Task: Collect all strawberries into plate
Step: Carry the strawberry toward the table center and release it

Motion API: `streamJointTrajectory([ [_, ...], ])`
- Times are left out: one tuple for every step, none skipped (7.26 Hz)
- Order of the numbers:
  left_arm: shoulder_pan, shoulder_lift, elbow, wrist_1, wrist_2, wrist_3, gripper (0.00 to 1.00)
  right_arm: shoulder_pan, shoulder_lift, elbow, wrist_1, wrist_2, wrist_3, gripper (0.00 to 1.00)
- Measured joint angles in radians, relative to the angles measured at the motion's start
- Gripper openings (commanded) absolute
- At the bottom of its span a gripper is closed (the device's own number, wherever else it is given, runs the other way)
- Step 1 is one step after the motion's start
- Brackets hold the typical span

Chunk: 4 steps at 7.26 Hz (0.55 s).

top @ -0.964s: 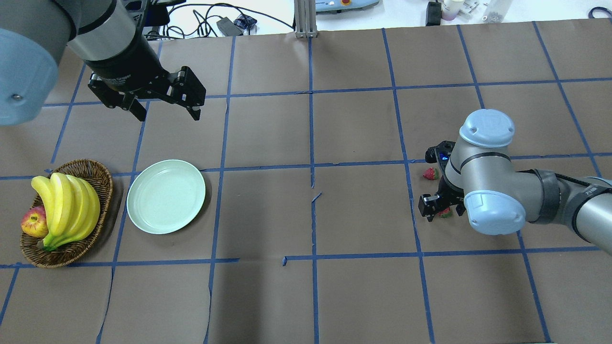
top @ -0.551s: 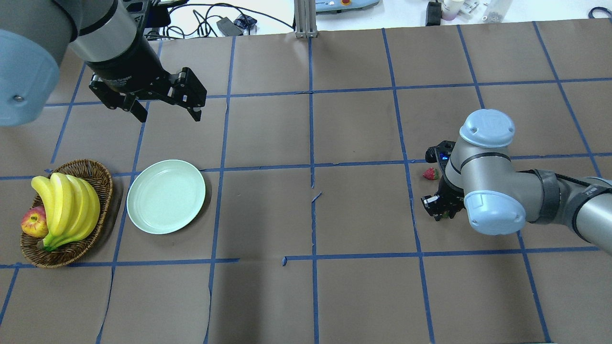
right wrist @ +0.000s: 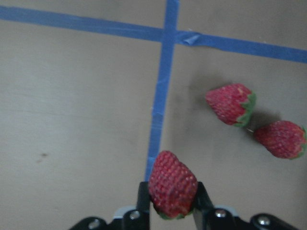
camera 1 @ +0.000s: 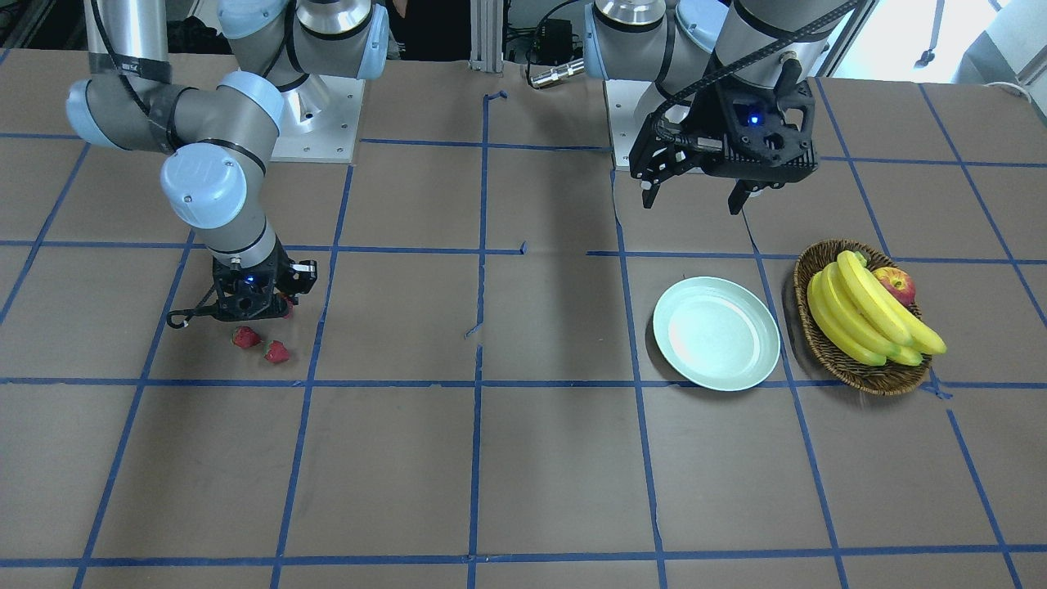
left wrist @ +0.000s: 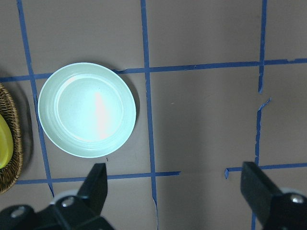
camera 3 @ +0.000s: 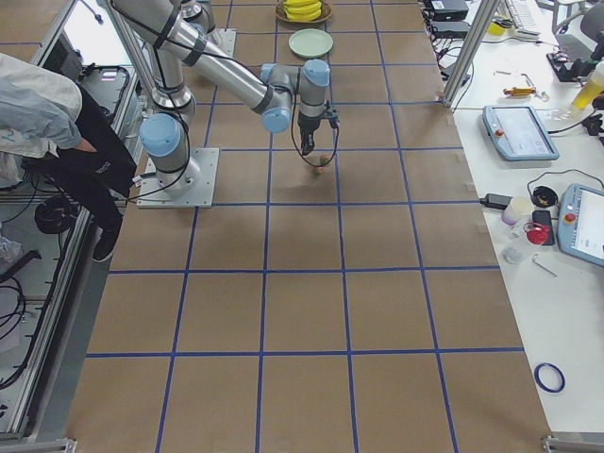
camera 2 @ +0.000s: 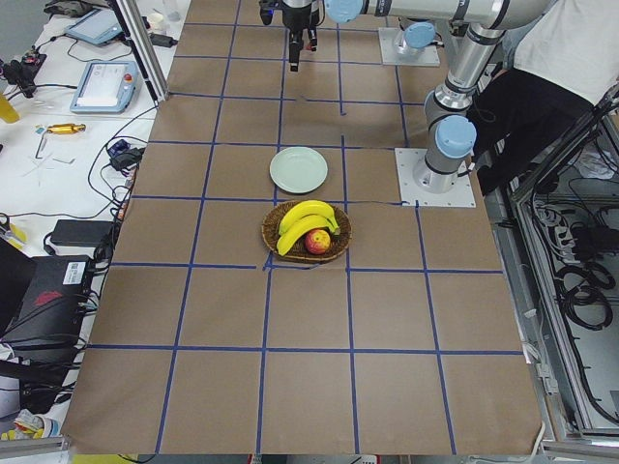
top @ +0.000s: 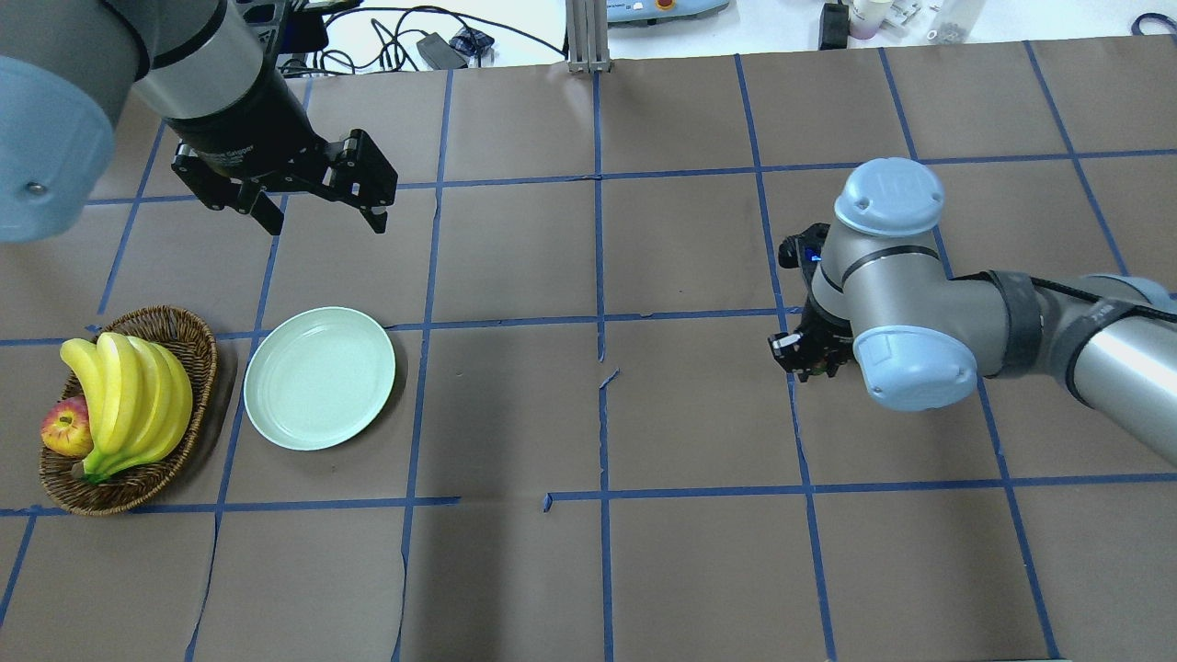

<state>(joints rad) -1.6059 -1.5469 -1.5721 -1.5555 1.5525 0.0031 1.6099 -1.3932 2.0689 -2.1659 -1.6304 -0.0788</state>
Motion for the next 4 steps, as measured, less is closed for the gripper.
streamJointTrajectory([
  [0.0, 0.0, 0.001, 0.0, 0.0, 0.0, 1.0, 0.094, 0.01, -0.059, 0.04, 0.036, 0.141, 0.0],
  [0.0, 0.0, 0.001, 0.0, 0.0, 0.0, 1.0, 0.189, 0.029, -0.095, 0.052, 0.096, 0.288, 0.0],
  [0.0, 0.0, 0.001, 0.0, 0.0, 0.0, 1.0, 0.293, 0.06, -0.114, 0.033, 0.142, 0.432, 0.0],
  [0.0, 0.001, 0.002, 0.0, 0.0, 0.0, 1.0, 0.38, 0.098, -0.122, -0.006, 0.16, 0.54, 0.0],
])
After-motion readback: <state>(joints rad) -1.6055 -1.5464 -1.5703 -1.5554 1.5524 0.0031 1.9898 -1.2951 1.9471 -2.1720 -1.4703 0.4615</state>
